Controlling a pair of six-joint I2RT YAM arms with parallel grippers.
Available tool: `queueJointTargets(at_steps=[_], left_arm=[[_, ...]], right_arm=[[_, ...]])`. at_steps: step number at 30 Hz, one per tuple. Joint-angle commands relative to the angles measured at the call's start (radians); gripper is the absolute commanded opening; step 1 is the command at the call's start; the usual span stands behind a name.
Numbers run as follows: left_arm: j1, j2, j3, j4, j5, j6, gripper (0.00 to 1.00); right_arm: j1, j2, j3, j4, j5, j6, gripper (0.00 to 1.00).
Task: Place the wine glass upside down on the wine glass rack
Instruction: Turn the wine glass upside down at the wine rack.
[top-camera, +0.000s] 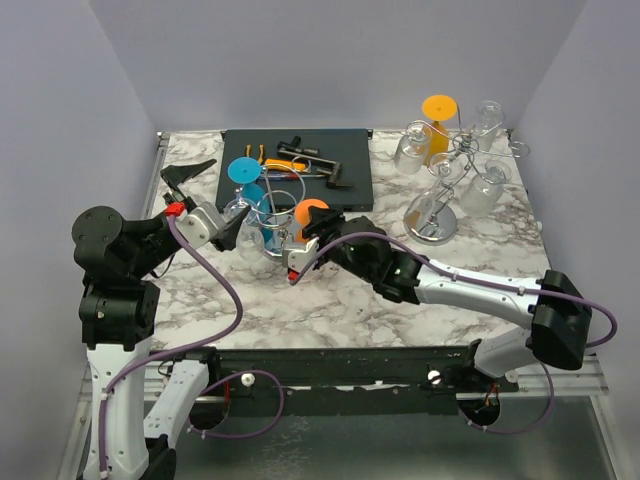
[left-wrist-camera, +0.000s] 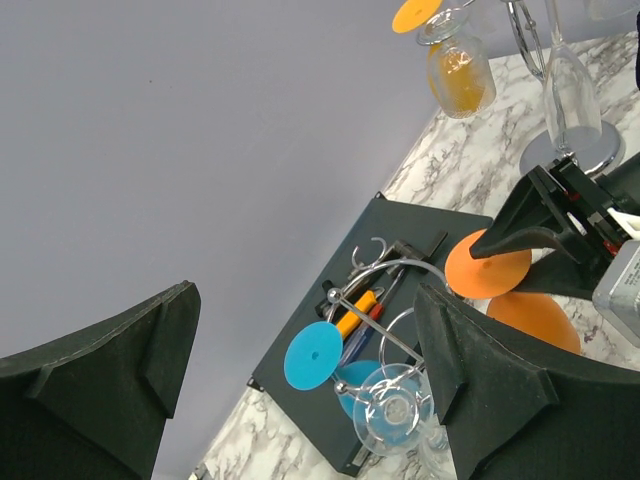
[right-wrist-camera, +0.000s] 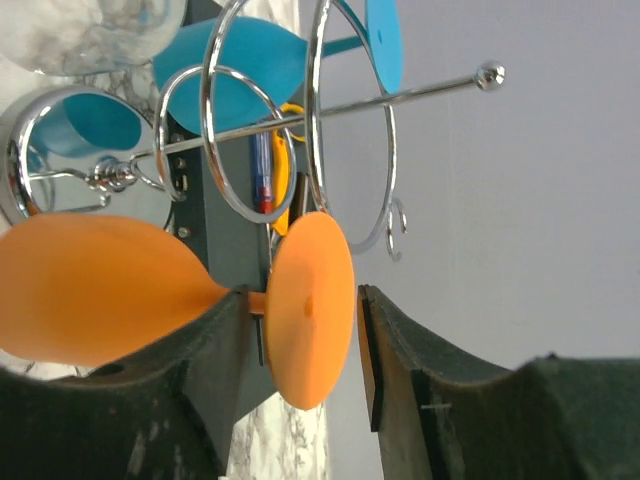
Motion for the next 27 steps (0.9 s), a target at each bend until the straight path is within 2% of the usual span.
queueJointTargets(at_steps=[1, 5, 12, 16, 19, 22, 27], left_arm=[[-0.001, -0.009, -0.014, -0.013, -0.012, 0.006, 0.95], [0.000, -0.010, -0.014, -0.014, -0.010, 0.007, 0.95], [-0.001, -0.014, -0.009, -0.014, -0.014, 0.003, 0.95], [-0.001, -0.018, -0.010, -0.014, -0.017, -0.018, 0.95], [0.000, -0.018, -0.010, -0.013, -0.041, -0.069, 0.96], [-0.001, -0.004, -0.002, -0.013, -0.114, -0.173, 0.99], [-0.001, 0.003, -0.039, -0.026, -0.255, -0.344, 0.99]], right_arm=[[0.006, -0.022, 0.039, -0.097, -0.049, 0.056, 0.56], [0.006, -0.027, 0.066, -0.149, -0.052, 0.084, 0.64], [0.006, -0.031, 0.103, -0.197, -0.049, 0.111, 0.66], [0.007, -0.054, 0.135, -0.229, -0.047, 0.197, 0.69], [0.005, -0.100, 0.145, -0.273, -0.054, 0.337, 0.80], [0.005, -0.164, 0.109, -0.278, -0.055, 0.492, 1.00], [0.005, -0.358, -0.107, -0.177, 0.019, 0.817, 1.00]])
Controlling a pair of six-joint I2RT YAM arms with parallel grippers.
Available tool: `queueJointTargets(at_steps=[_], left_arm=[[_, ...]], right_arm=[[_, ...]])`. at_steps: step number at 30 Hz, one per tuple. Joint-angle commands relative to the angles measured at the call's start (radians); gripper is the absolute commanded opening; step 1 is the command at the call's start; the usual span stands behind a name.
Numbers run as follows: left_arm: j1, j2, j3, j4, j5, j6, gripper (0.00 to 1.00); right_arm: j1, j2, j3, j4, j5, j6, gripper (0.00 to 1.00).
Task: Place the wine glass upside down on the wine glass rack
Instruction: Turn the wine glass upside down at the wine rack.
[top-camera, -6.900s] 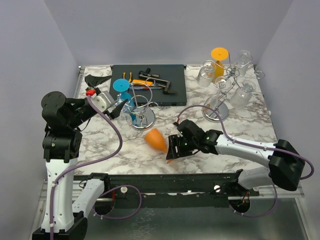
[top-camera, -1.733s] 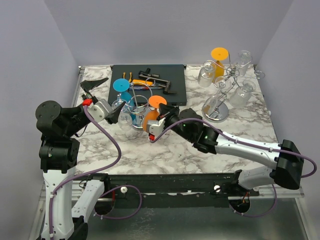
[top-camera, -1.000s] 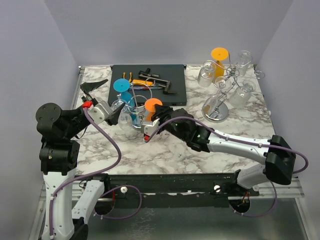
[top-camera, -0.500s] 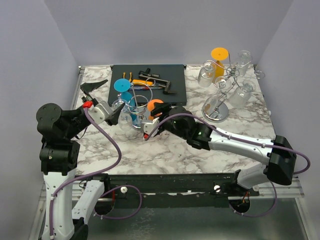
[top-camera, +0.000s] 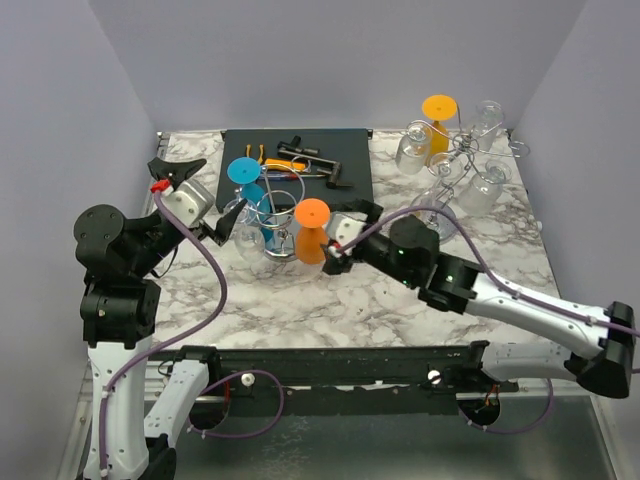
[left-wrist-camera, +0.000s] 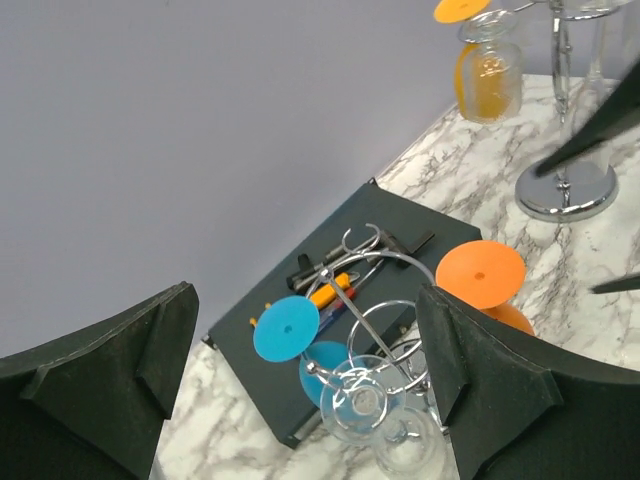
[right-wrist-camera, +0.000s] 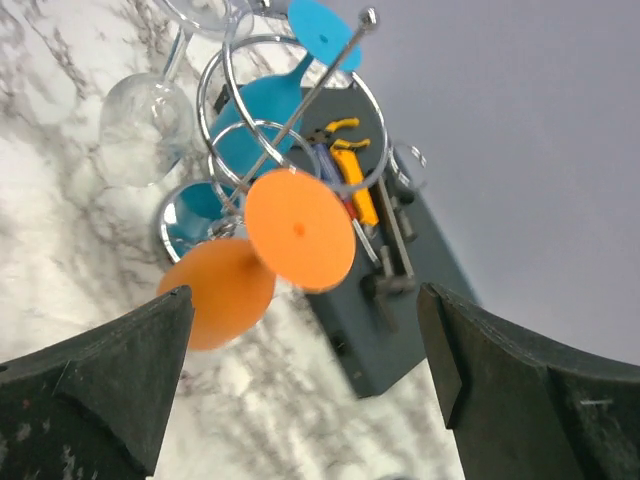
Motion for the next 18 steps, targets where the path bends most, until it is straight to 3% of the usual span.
queueJointTargets(at_steps=[1, 5, 10, 14, 18], left_arm=[[0.000, -0.006, -0.056, -0.026, -0.173, -0.191, 0.99], [-0.001, -0.025, -0.134, -0.026, -0.291, -0.260, 0.99], [0.001, -0.004, -0.186, -0.025, -0.399, -0.285, 0.99], [0.002, 0.025, -0.205, -0.003, -0.462, -0.295, 0.99], [0.023, 0.064, -0.209, 0.023, -0.500, -0.301, 0.99]], right_arm=[[0.005, -0.190, -0.207, 0.084, 0.082, 0.387, 1.00], [0.004, -0.406, -0.420, 0.105, 0.278, 0.586, 1.00], [-0.004, -0.612, -0.578, -0.048, 0.508, 0.785, 1.00], [-0.040, -0.591, -0.583, -0.033, 0.613, 0.859, 1.00], [-0.238, -0.537, -0.600, -0.053, 0.553, 0.998, 1.00]])
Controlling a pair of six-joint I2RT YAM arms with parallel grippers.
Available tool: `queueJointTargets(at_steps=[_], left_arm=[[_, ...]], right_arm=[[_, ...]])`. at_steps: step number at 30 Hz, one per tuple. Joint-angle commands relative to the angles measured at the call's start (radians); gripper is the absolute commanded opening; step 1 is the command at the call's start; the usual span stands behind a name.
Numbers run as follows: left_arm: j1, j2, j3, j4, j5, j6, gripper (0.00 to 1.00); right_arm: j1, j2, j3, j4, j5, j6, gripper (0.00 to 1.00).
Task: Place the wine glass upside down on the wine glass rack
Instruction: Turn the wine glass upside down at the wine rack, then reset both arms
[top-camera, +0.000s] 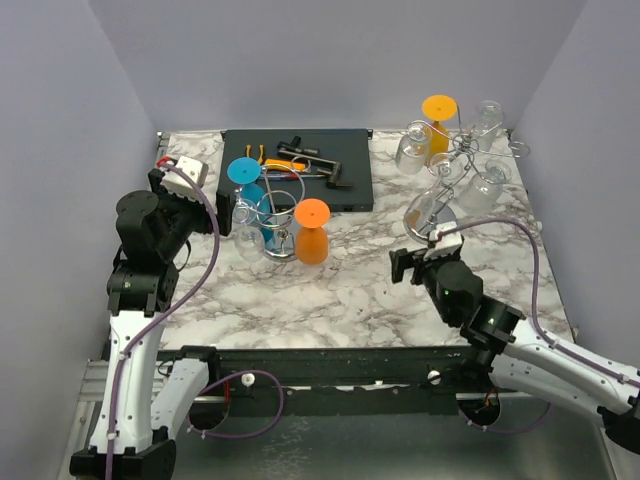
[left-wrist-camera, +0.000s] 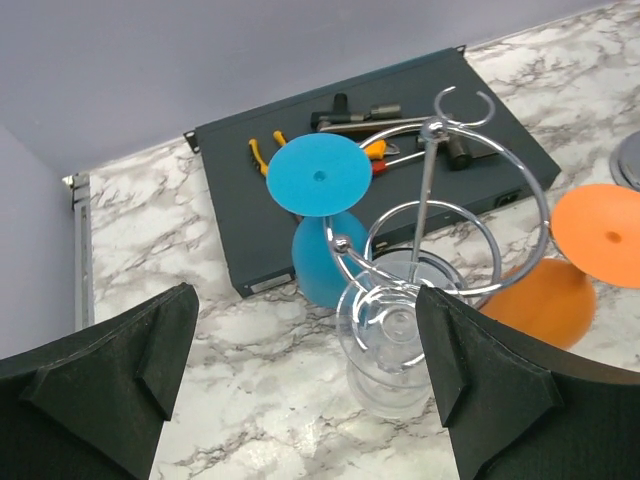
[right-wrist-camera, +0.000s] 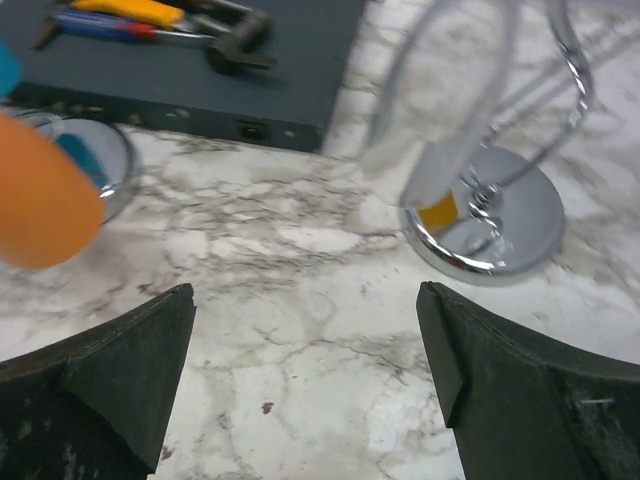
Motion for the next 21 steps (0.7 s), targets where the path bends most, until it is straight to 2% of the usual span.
queueJointTargets(at_steps=[1, 6, 12, 18, 21], left_arm=[[0.030, 0.041, -0.005, 0.050, -0.101, -0.040, 0.99], [0.099, 0.074, -0.010, 0.066, -0.067, -0.054, 0.99], [0.217, 0.079, -0.065, 0.102, 0.018, -0.047, 0.99], [0.412, 0.143, -0.161, 0.184, 0.192, -0.079, 0.99], [0.436, 0.167, -0.238, 0.269, 0.209, -0.097, 0.99]], right_arm=[[-0.238, 0.019, -0.038, -0.028, 0.011, 0.232, 1.00], [-0.641, 0.046, -0.076, -0.012, -0.244, 0.320, 0.97], [-0.744, 0.081, -0.102, 0.041, -0.197, 0.330, 0.98], [-0.851, 0.120, -0.147, 0.039, -0.137, 0.446, 0.94], [-0.913, 0.138, -0.149, 0.042, -0.105, 0.515, 0.93]])
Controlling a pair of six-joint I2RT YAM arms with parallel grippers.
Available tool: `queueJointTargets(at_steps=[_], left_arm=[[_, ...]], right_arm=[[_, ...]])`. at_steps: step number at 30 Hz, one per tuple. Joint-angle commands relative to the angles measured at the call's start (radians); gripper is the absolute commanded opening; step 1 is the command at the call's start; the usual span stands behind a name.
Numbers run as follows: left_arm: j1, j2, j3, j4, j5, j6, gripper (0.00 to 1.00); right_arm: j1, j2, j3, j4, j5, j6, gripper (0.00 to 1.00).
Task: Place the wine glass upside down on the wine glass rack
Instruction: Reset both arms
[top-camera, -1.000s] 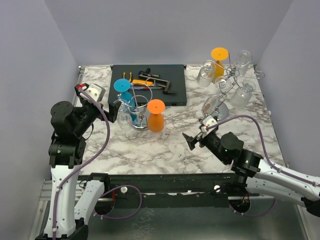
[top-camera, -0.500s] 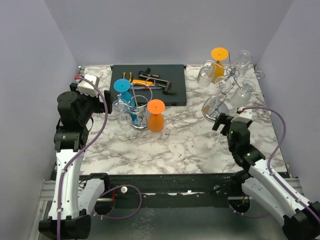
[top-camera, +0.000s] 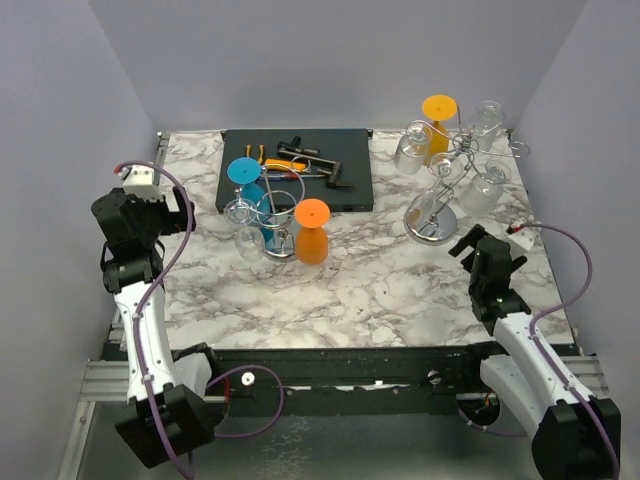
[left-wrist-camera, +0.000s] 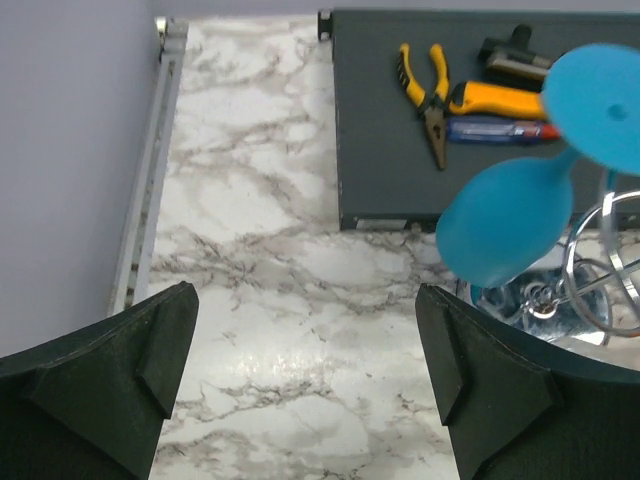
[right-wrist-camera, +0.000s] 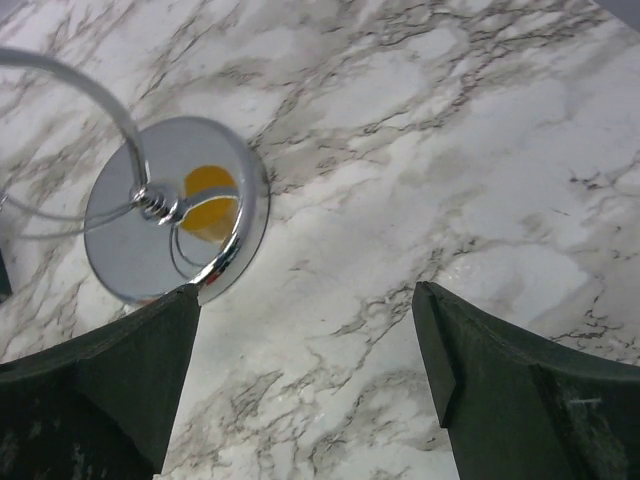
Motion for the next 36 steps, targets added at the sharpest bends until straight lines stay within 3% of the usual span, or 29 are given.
queueJointTargets(at_steps=[1, 6, 10, 13, 24, 36], left_arm=[[0.046, 0.037, -0.118, 0.141, 0.112, -0.048, 0.99], [0.045, 0.071, -0.269, 0.316, 0.130, -0.090, 0.99], [0.046, 0.118, -0.359, 0.453, 0.115, -0.122, 0.99], [0.046, 0.161, -0.416, 0.559, 0.108, -0.156, 0.99], [0.043, 0.362, -0.587, 1.002, 0.134, -0.306, 0.99], [0.005, 0.568, -0.651, 1.422, 0.046, -0.375, 0.99]], right_arm=[[-0.083, 0.026, -0.013, 0.029, 0.070, 0.144, 0.94], [-0.256, 0.171, 0.023, 0.123, -0.034, 0.134, 0.97], [-0.293, 0.312, 0.070, 0.189, -0.026, 0.048, 0.99], [-0.318, 0.323, 0.024, 0.318, -0.038, 0.027, 0.99], [-0.322, 0.484, -0.116, 0.828, -0.147, -0.158, 0.99], [-0.325, 0.731, -0.067, 1.124, -0.227, -0.235, 0.99]])
